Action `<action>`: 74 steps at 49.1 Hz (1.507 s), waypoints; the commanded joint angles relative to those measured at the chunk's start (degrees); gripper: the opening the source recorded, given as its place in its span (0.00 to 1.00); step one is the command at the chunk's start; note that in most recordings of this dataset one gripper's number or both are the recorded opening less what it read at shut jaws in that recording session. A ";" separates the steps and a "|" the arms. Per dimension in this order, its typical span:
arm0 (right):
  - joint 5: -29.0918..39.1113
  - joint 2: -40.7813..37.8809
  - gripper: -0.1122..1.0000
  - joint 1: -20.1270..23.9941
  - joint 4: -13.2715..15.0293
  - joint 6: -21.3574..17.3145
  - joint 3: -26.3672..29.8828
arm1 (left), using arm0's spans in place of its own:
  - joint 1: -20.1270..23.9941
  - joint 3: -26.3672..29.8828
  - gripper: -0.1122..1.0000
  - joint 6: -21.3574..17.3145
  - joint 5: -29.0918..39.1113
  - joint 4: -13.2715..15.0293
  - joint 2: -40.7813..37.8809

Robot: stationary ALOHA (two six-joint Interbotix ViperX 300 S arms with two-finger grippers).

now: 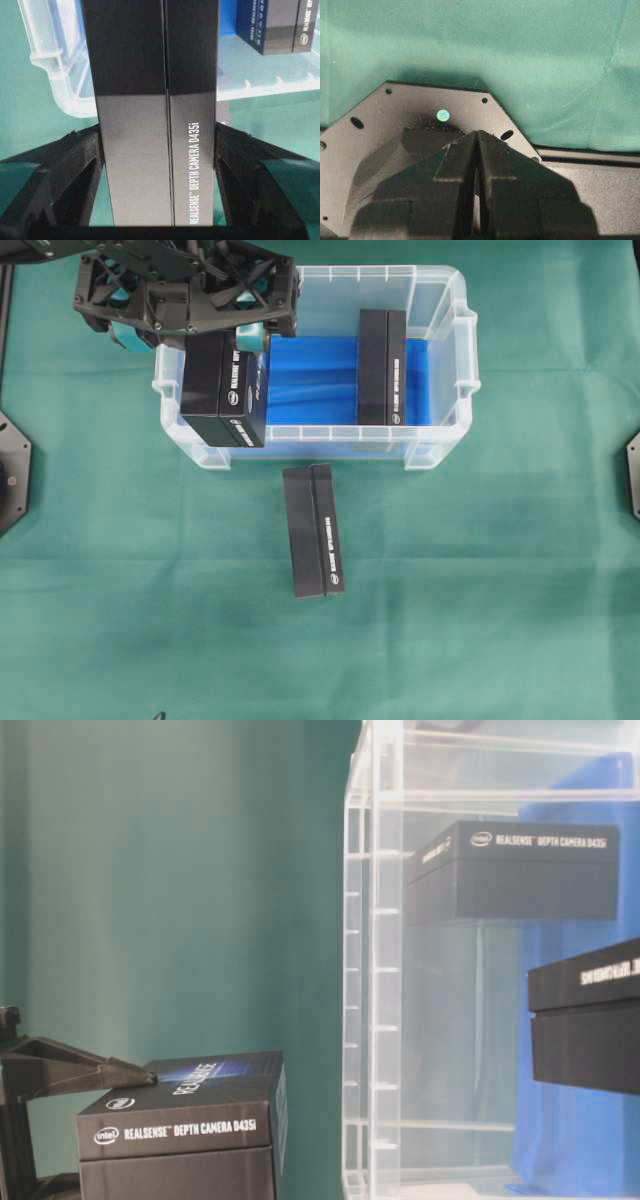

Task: Take the box out of the case with the left arm.
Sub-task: 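Lift the left black box up out of the case, then carry the box forward-left and lower it onto the table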

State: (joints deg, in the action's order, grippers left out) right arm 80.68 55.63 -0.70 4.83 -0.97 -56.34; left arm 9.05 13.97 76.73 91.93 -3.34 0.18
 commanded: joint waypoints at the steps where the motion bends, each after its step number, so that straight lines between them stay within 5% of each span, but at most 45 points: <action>1: 0.09 -0.18 0.09 -0.09 0.00 -0.09 1.49 | -0.26 1.76 0.64 0.18 -0.09 -0.09 1.49; 13: 0.09 -0.18 0.09 -0.09 -0.09 -0.09 1.49 | -1.58 1.76 0.64 0.70 -0.09 -0.18 1.49; 22: 0.09 -0.18 0.09 -0.09 0.00 -0.09 1.49 | -5.27 1.41 0.64 4.75 0.53 -0.18 1.49; 55: 0.09 -0.18 0.09 -0.09 0.00 -0.09 1.58 | -26.81 -0.79 0.64 31.20 0.62 -0.18 1.49; 74: 0.09 -0.18 0.09 -0.09 0.00 -0.09 1.49 | -27.69 -1.85 0.64 32.96 0.35 -0.70 1.49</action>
State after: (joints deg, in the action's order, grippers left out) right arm 80.68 55.63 -0.70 4.83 -0.97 -56.34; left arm -18.54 11.69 109.69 92.46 -3.78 0.18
